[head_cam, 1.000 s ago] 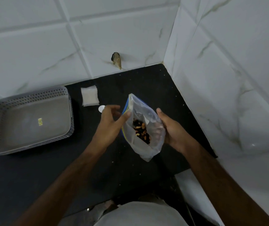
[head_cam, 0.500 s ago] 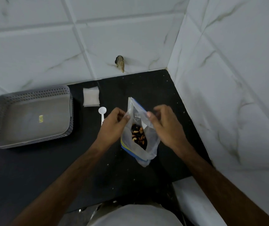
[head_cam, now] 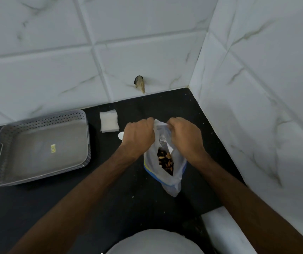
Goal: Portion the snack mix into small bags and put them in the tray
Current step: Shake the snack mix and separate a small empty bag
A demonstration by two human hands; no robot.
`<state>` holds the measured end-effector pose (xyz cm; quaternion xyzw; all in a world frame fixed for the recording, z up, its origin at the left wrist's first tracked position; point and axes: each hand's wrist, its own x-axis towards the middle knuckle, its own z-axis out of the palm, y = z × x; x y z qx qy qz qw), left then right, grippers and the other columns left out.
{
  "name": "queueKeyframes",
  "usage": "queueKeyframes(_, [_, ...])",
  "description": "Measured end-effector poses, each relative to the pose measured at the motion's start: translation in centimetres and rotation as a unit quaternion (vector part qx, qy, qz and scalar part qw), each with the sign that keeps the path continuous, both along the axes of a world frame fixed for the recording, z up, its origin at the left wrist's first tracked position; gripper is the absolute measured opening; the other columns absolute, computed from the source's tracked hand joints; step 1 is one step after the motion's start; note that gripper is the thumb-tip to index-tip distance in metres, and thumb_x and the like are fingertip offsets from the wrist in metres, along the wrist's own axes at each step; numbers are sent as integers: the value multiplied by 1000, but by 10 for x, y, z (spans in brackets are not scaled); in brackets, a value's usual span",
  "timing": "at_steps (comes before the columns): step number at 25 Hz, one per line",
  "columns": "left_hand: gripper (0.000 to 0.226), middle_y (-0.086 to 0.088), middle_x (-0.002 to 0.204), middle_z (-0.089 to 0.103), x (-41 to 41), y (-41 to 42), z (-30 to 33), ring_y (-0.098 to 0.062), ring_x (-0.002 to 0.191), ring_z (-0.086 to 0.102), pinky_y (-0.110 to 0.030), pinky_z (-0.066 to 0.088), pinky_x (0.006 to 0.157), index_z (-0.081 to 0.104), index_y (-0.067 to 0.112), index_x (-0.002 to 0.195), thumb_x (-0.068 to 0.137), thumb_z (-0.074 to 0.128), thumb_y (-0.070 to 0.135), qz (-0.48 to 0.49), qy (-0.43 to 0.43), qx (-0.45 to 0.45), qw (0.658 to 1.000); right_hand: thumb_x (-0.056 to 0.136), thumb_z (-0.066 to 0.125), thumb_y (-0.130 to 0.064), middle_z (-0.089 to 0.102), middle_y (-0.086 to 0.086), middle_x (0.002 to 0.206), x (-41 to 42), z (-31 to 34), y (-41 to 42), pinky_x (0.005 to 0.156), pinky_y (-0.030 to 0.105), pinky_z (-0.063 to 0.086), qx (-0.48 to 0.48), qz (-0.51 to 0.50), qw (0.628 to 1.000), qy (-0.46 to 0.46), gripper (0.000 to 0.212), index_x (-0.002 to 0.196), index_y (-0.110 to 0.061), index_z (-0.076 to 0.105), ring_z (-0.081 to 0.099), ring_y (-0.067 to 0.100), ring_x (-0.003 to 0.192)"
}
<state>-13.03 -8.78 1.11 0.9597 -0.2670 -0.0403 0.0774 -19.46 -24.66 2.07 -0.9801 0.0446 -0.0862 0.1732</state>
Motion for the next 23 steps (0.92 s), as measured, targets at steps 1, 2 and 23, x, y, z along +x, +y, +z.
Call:
queueKeyframes(1, [20, -3, 108, 67, 1, 2, -1, -24, 91, 68, -44, 57, 82, 56, 18, 116, 101, 50, 31, 0, 1, -16, 1000, 96, 62, -25, 62, -8, 91, 2, 1, -3, 75, 28, 56, 52, -15, 998, 14, 9, 104, -21, 63, 62, 9, 81])
queueKeyframes(2, [19, -2, 107, 66, 0, 3, -1, -24, 90, 67, -44, 57, 82, 57, 18, 114, 102, 49, 31, 3, 7, -42, 999, 99, 59, -24, 63, -9, 89, 4, 1, -5, 75, 30, 57, 89, -21, 995, 28, 6, 103, -22, 63, 63, 8, 80])
queueKeyframes(23, [20, -16, 114, 71, 1, 24, -23, -25, 101, 68, -37, 56, 87, 70, 8, 112, 98, 62, 20, 206, 558, -498, 631, 96, 63, -27, 69, 8, 98, 14, -15, -27, 71, 28, 54, 604, -123, 723, 311, 18, 104, -14, 71, 66, 15, 82])
